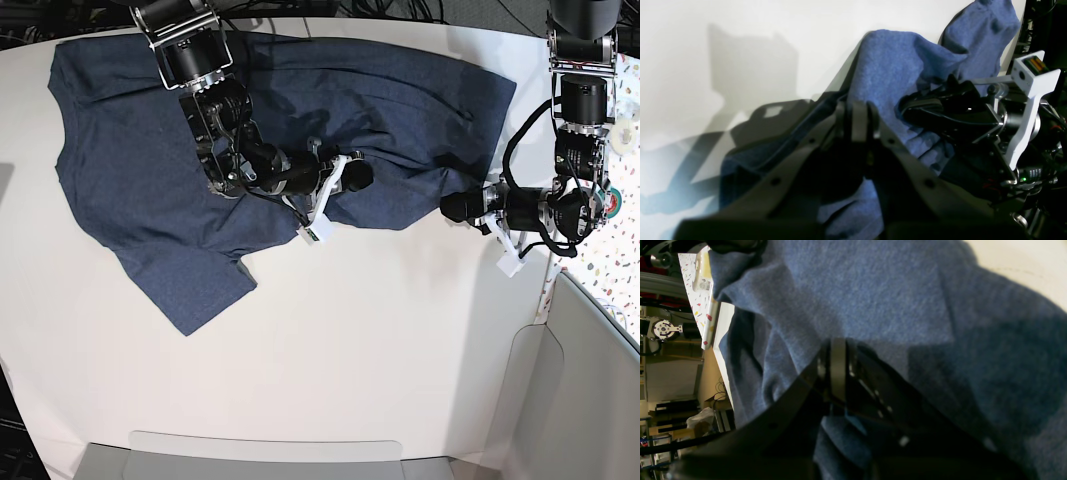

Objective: Layout the t-shirt on the table in an organized manner, then fold the t-shirt properly
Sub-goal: 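Grasp the side edge with the left gripper and pull it outward, then move the right gripper to the hem corner and grasp it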

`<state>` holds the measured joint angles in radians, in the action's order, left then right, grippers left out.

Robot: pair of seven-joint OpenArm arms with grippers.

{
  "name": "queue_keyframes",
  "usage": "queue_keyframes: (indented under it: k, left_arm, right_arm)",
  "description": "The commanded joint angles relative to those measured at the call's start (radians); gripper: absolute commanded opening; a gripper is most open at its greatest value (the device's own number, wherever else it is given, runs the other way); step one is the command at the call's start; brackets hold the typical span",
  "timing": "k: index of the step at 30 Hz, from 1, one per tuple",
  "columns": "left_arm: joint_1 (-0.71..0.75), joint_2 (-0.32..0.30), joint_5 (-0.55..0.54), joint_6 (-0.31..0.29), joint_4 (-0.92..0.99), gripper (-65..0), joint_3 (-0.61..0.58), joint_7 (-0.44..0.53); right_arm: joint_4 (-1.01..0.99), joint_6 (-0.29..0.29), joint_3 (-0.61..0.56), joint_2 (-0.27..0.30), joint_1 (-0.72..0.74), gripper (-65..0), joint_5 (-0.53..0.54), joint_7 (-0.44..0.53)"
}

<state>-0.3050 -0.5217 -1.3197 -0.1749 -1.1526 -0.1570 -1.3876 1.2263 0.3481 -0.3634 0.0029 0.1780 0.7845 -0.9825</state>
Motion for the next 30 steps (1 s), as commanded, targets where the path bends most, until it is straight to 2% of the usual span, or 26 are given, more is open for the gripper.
queue_keyframes:
  k: [1,4,8,13,25,27,30]
  left_arm:
    - [-0.027,-0.019,-0.037,0.01,-0.016,-64.9,0.009,-0.009]
    - [-0.032,-0.019,-0.04,0.01,-0.023,-64.9,0.015,-0.009]
    - [-0.03,-0.019,-0.039,0.01,-0.108,-64.9,0.122,-0.009]
    - [-0.032,-0.019,-0.039,0.01,-0.166,-64.9,0.201,-0.009]
    - [-0.016,-0.013,-0.039,0.01,-0.157,-64.4,0.287,-0.009]
    - [0.003,-0.013,-0.039,0.01,-0.157,-61.8,0.287,0.004]
    - [0.01,-0.013,-0.039,0.01,-0.157,-53.6,0.287,0.006]
  right_arm:
    - [-0.019,-0.031,0.002,0.015,-0.011,-65.0,-0.023,-0.034]
    - [-0.019,-0.031,0.002,0.015,-0.011,-65.0,-0.023,-0.034]
    - [-0.018,-0.031,0.002,0.015,-0.013,-65.0,-0.023,-0.034]
    - [-0.018,-0.031,0.002,0.015,-0.013,-65.0,-0.023,-0.034]
    - [-0.019,-0.031,0.004,0.013,-0.013,-65.0,-0.023,-0.034]
    - [-0.018,-0.031,0.007,0.01,-0.013,-65.0,-0.023,-0.034]
    - [-0.016,-0.031,0.011,0.007,-0.005,-65.0,-0.021,-0.032]
